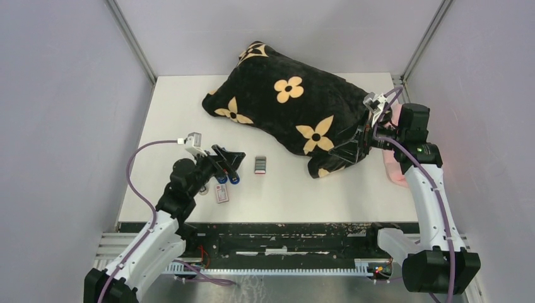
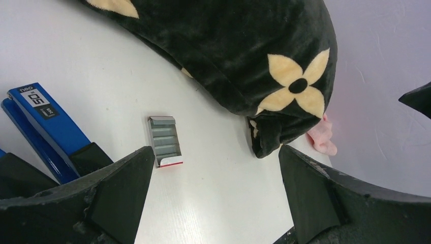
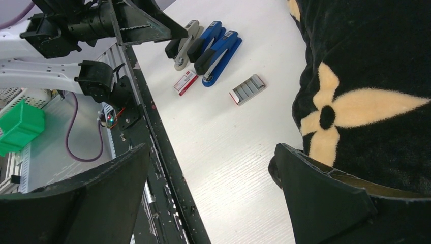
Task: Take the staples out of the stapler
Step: Pick up the stapler from the center of the board.
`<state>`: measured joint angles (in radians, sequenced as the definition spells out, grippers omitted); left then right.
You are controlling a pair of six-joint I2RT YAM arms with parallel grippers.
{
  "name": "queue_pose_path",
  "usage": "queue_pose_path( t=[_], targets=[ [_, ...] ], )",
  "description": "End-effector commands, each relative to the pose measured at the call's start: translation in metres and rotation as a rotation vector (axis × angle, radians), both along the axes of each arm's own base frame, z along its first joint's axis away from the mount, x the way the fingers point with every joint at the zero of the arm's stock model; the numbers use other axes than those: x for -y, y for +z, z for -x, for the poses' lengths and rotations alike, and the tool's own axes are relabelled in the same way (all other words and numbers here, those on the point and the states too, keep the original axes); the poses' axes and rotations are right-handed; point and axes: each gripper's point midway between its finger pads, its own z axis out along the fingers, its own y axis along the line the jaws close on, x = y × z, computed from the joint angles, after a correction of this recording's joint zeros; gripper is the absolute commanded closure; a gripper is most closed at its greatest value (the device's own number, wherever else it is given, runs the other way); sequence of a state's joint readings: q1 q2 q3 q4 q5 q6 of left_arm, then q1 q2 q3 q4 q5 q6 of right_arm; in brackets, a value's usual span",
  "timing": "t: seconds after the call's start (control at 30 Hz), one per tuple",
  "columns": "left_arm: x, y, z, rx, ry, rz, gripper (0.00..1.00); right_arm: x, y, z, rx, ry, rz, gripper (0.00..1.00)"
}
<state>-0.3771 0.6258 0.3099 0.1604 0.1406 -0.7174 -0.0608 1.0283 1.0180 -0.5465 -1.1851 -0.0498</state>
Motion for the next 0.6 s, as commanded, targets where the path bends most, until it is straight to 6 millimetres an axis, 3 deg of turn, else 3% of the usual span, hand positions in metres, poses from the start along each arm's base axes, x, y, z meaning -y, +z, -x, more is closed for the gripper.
queue_pose_path(
  t=[0.0, 0.17, 0.4, 0.57],
  targets=[
    [0.007, 0.032, -0.01, 0.097, -0.04, -0.033, 0.02, 0.0, 0.015, 0.002, 0.096, 0.01, 0.02, 0.01],
    [0.002, 0.017, -0.014, -0.011, -0.008, -0.067, 0.04, 0.0, 0.017, 0.004, 0.112, 0.005, 0.013, 0.01],
    [-0.003, 0.027, -0.016, -0.038, 0.041, -0.053, 0.04, 0.001, 0.018, 0.003, 0.129, -0.02, 0.01, 0.01],
    [-0.005, 0.02, -0.014, -0.06, 0.072, -0.132, 0.04, 0.001, 0.02, 0.004, 0.142, -0.027, 0.012, 0.01]
  ],
)
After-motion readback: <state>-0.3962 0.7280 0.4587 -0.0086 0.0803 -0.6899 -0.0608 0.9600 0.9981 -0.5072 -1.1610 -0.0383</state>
